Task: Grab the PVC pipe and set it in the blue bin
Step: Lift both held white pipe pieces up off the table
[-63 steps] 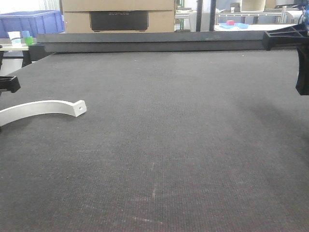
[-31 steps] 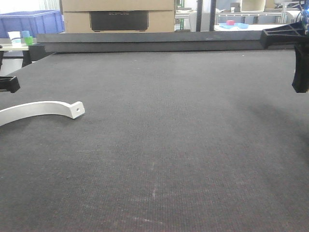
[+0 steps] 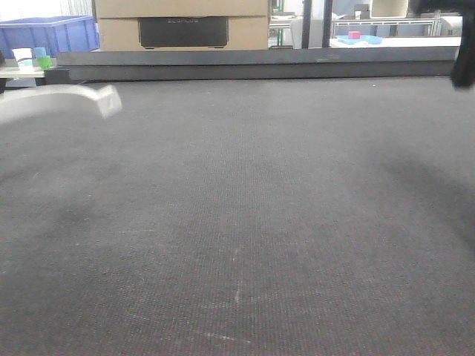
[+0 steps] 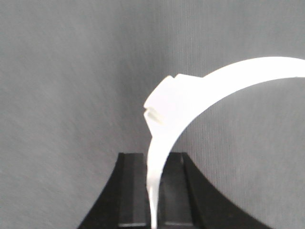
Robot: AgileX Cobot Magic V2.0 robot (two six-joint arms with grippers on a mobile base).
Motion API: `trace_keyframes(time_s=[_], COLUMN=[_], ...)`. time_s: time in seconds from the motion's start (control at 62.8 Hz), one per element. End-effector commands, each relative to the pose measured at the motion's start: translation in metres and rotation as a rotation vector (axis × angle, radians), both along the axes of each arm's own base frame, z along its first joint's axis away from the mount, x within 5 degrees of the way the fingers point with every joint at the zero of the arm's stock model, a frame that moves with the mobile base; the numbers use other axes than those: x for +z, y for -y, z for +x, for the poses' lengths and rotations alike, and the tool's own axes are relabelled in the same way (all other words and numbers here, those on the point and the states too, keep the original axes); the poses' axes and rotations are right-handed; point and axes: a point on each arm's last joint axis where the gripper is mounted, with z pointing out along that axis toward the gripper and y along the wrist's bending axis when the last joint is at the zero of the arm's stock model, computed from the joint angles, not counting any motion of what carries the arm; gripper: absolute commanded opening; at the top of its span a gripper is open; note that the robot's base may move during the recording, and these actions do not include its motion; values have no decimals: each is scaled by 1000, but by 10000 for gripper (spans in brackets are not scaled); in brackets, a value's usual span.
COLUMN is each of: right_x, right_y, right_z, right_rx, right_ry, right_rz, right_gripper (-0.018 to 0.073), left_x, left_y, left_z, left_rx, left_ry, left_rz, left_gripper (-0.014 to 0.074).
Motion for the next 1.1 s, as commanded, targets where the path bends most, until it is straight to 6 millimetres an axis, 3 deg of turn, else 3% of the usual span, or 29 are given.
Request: trace_keyframes(time_s=[0.0,0.319,0.43,0.589,0.892,1.083], right_x=[19,63,68,65,49,48], right_y=[3,10,15,23,32,35], right_z=[-6,-31,-42,-63,-112,-128], right_rx=[15,29,36,56,105,121], right_ry=[111,356,427,513,772,870], right_rz=[5,59,49,21,89,108], right_gripper=[-168,-163,-163,-163,-163,-163], left_x=[24,84,92,83,43,56], left_y=[-1,2,4,9,15,13], left_z=[-7,-25,-35,-53,-102,-127], left_rx=[-19,-7,12,-2,-28,-34], left_ry=[128,566,680,763,844,940], left_rz=[-1,-55,-93,-99,-114,-110], left_gripper=[-111,-111,-111,-111,-111,-111])
